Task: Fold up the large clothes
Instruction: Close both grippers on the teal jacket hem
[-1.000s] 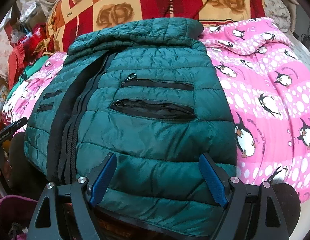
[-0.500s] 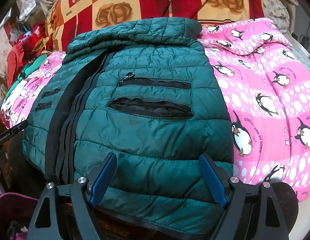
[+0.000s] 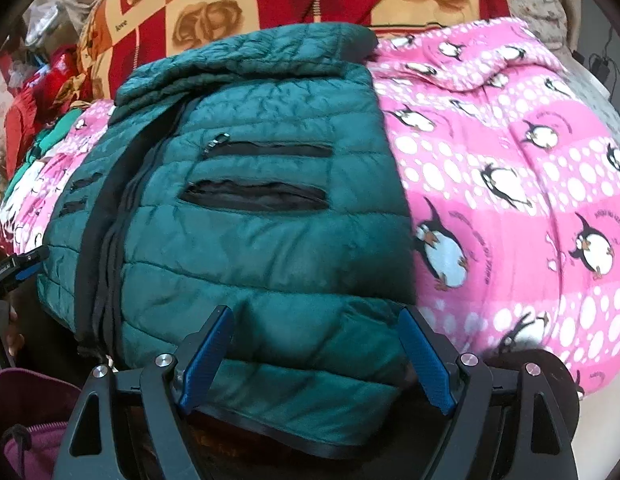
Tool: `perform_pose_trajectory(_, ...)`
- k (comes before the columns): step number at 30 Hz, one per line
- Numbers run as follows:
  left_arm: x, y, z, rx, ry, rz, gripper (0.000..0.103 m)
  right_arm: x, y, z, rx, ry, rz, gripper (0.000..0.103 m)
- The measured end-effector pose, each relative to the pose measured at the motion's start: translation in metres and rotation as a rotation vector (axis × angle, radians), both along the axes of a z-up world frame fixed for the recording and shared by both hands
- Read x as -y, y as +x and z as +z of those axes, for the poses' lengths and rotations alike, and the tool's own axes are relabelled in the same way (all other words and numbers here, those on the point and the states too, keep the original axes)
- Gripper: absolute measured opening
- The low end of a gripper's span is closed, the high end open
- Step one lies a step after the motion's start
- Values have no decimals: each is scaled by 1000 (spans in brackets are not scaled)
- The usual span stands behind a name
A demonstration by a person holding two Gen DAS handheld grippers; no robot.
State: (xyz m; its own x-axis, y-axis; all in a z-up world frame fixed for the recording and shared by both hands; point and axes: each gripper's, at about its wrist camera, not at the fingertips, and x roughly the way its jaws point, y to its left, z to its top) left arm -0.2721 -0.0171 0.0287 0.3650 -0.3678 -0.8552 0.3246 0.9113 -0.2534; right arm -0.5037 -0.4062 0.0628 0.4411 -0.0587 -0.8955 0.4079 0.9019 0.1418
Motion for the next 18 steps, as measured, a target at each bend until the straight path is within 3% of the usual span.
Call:
perform_pose_trajectory(7, 5, 8, -14, -51, -21, 2, 89, 19, -6, -15, -13, 103, -40, 82)
perform_pose_trajectory(9, 6, 9, -17, -65, -32, 1, 95, 17, -6, -20, -10, 153, -16, 82)
perform_pose_trajectory(13, 6, 8, -19, -72, -45, -16, 96, 5, -3, -24, -6, 183, 60, 82)
perform_pose_trajectory(18, 8, 2, -18, -71, -57, -67, 96, 10, -6, -26, 53, 232, 44, 82)
